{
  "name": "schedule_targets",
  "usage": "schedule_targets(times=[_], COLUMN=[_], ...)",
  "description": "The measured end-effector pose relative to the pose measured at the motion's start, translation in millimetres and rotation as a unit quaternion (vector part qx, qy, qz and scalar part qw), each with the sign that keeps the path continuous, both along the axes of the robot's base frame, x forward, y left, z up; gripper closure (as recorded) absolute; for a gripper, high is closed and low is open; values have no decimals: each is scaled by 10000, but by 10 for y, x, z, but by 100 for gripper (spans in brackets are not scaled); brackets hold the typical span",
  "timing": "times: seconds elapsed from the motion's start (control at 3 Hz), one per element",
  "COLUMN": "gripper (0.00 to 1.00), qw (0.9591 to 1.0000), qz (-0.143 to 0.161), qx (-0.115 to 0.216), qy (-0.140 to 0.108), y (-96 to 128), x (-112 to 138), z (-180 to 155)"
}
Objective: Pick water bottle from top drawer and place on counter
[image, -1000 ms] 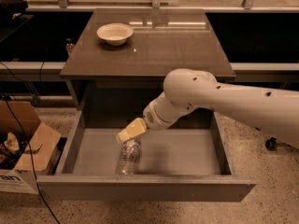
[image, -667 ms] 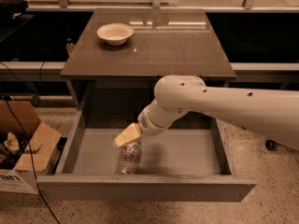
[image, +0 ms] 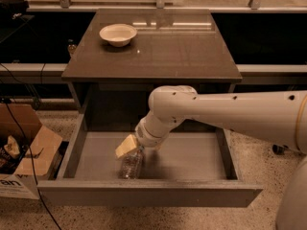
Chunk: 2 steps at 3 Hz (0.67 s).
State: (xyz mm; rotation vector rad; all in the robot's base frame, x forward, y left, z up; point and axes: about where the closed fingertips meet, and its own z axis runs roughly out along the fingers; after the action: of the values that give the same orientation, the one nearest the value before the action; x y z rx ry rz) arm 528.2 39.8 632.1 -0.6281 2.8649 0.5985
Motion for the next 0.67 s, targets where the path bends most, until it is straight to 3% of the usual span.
schedule_targets(times=[0.67], gripper=[65], qw=[9985], qz=[-354], qx=[-81], qy=[399], y=[100], x=[-9], z=[-211])
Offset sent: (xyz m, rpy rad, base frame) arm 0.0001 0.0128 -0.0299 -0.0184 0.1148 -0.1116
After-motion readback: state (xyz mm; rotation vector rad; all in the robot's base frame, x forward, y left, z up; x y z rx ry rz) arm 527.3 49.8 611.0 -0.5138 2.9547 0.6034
